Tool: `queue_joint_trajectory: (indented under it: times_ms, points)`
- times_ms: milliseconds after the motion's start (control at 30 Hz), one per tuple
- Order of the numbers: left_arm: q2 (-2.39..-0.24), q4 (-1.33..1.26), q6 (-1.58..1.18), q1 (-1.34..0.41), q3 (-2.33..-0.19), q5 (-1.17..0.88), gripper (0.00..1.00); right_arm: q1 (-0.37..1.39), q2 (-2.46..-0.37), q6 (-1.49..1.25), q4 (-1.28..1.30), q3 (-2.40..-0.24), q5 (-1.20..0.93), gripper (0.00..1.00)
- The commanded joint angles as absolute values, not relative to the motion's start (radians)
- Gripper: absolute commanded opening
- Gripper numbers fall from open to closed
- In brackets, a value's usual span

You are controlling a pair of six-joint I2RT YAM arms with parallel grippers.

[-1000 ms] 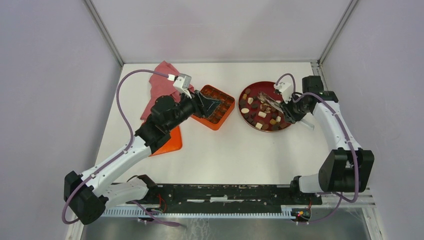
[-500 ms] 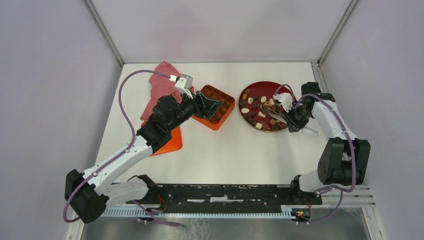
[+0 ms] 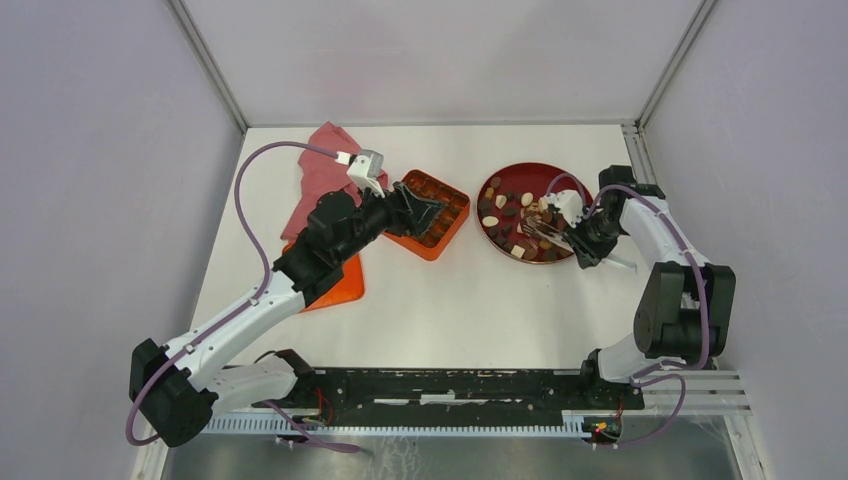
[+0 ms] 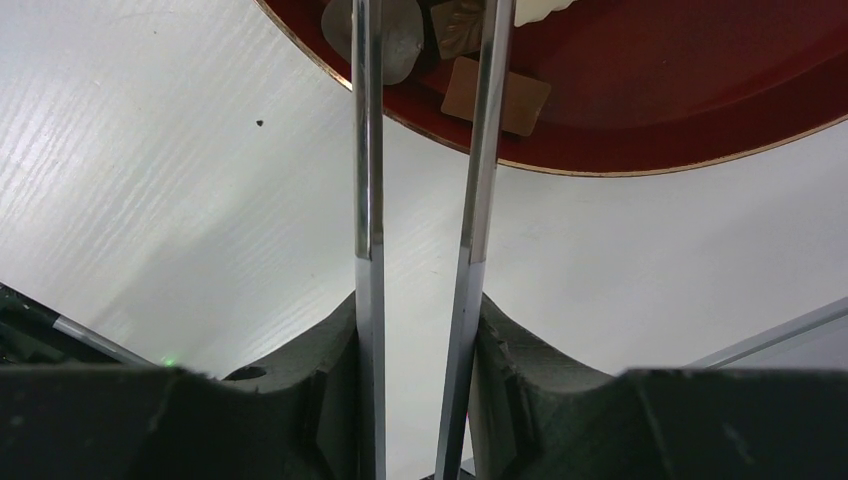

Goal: Pack the chocolate
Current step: Pick up the fake chocolate from the plate.

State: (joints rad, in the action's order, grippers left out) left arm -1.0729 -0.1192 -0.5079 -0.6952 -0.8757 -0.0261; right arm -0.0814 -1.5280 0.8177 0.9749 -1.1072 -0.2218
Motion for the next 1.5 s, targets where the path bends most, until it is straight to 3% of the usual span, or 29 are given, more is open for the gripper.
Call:
queue_joint_trajectory:
  times_ms: [0,1000,1233,1400,1467]
  points:
    - [-1.061,-0.13,-0.517,-0.694,-0.88,-0.005,0.81,-0.086,-1.532,0.836,0.98,-1.167,-0.191,0.4]
    - [-1.06,-0.141,-0.526,-0.693,-0.871,-0.015,0.8,-0.085,-1.564,0.862,0.997,-1.154,-0.229,0.43]
    - [-1.062,-0.143,-0.528,-0.693,-0.869,-0.015,0.8,-0.084,-1.577,0.862,0.973,-1.138,-0.233,0.33]
    - [-1.063,-0.142,-0.526,-0.694,-0.873,-0.015,0.8,-0.082,-1.589,0.857,0.96,-1.143,-0.236,0.32]
    - [-1.063,-0.14,-0.525,-0.694,-0.874,-0.014,0.8,-0.081,-1.59,0.857,0.959,-1.147,-0.235,0.25]
